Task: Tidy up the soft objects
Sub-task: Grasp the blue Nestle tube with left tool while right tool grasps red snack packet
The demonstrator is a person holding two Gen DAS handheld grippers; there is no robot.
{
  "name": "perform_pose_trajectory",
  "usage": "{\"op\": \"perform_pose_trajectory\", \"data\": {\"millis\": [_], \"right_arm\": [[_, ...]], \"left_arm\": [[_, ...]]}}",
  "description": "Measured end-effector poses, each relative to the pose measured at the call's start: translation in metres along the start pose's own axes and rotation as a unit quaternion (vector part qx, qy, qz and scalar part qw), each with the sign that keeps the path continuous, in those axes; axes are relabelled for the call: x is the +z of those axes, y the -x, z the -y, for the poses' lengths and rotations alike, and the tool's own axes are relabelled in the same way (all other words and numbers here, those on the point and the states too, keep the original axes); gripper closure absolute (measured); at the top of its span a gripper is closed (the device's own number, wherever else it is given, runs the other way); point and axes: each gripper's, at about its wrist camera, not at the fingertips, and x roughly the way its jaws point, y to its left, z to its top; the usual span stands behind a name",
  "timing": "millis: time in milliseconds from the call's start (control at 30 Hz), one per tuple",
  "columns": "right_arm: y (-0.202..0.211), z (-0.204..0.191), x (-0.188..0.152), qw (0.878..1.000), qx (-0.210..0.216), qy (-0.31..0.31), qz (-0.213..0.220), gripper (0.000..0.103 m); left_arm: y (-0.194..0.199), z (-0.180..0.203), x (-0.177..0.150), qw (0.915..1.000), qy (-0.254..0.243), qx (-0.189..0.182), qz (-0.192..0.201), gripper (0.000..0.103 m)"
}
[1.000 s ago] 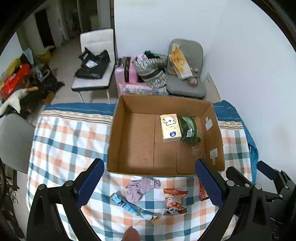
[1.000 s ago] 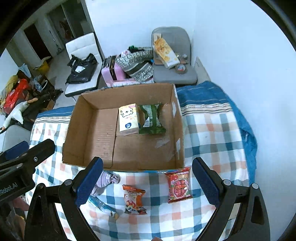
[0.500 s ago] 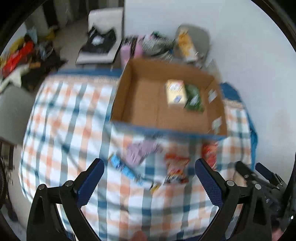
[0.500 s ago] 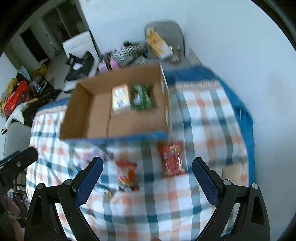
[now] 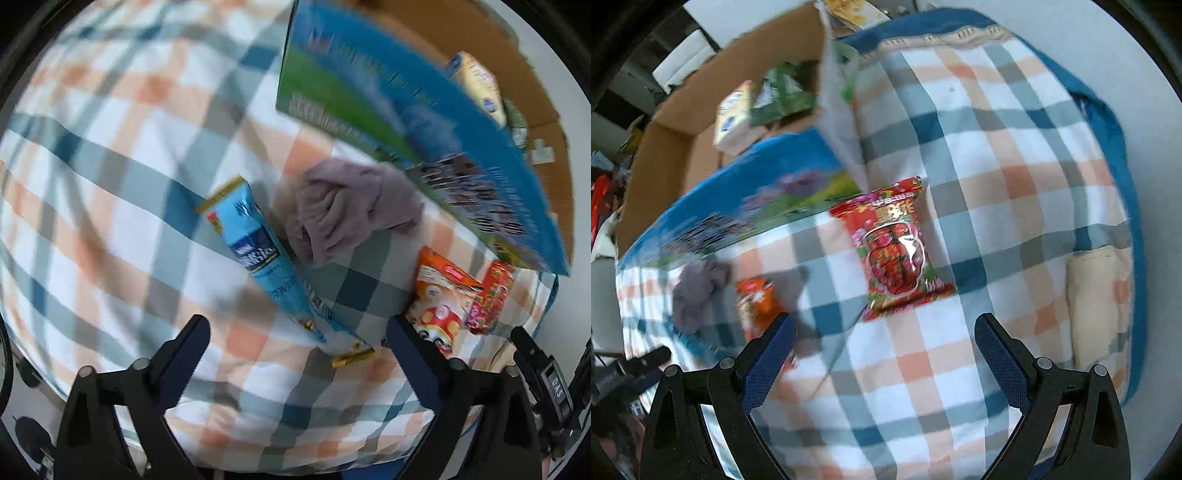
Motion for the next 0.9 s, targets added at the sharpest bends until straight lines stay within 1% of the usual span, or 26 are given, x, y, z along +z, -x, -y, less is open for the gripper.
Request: {"op": "perform_pose_trajectory", "data": {"millis": [100,133,167,200,233,267,333,367,433,467,500,533,600,700,767,833,900], "right_arm": [[-0.024,0.000,0.013,1.000,-0.012,0.004,-0.004,0.004],[-0.032,0.000,0.017,1.000,-0.019,0.008,-0.006,0.004],[-0.041,0.000,0.021,1.000,-0.025,0.010,-0.010,0.004],[-0.048,0.000,0.023,0.999,-0.028,0.012,-0.013,0.006],[-0.056,0.000,0.025,0.999,-0.031,0.013,-0.017,0.008],[-0.062,0.000,0.026,0.999,-0.033,0.016,-0.022,0.012],[-0.070,0.001,0.026,0.999,-0.032,0.019,-0.029,0.029],[-0.072,0.002,0.025,0.999,-0.028,0.018,-0.030,0.040],[-0.072,0.005,0.021,0.999,-0.027,0.017,-0.039,0.044],[-0.072,0.006,0.018,0.999,-0.024,0.016,-0.044,0.048],[-0.072,0.009,0.014,0.998,-0.020,0.014,-0.051,0.050],[-0.072,0.010,0.008,0.998,-0.018,0.015,-0.060,0.051],[-0.073,0.012,-0.006,0.997,-0.013,0.018,-0.080,0.051],[-0.075,0.013,-0.035,0.994,-0.010,0.036,-0.100,0.051],[-0.078,0.013,-0.054,0.993,-0.003,0.042,-0.115,0.052],[-0.078,0.012,-0.066,0.993,-0.005,0.049,-0.111,0.051],[-0.078,0.012,-0.070,0.994,-0.009,0.052,-0.098,0.051]], "left_arm": [[-0.023,0.003,0.002,0.9998,0.008,0.000,-0.020,0.013],[-0.029,0.004,0.001,0.9997,0.007,0.002,-0.022,0.017],[-0.034,0.005,0.001,0.9997,0.006,0.005,-0.025,0.020],[-0.041,0.007,0.000,0.9996,0.003,0.009,-0.028,0.025],[-0.046,0.008,0.000,0.9994,-0.001,0.016,-0.029,0.033],[-0.051,0.010,-0.001,0.9992,-0.005,0.026,-0.029,0.036],[-0.055,0.011,-0.004,0.9989,-0.012,0.038,-0.023,0.043],[-0.054,0.012,-0.005,0.9988,-0.018,0.041,-0.020,0.047],[-0.050,0.016,-0.010,0.9979,-0.037,0.051,-0.015,0.067],[-0.048,0.017,-0.013,0.9973,-0.048,0.053,-0.016,0.070],[-0.047,0.017,-0.016,0.9968,-0.057,0.052,-0.021,0.078],[-0.047,0.020,-0.019,0.9961,-0.065,0.052,-0.029,0.080],[-0.046,0.018,-0.028,0.9933,-0.087,0.065,-0.038,0.082],[-0.045,0.018,-0.050,0.9867,-0.127,0.092,-0.041,0.082],[-0.049,0.020,-0.061,0.9830,-0.147,0.101,-0.044,0.082],[-0.054,0.022,-0.068,0.9816,-0.152,0.107,-0.043,0.080],[-0.059,0.024,-0.070,0.9820,-0.147,0.111,-0.041,0.079]]}}
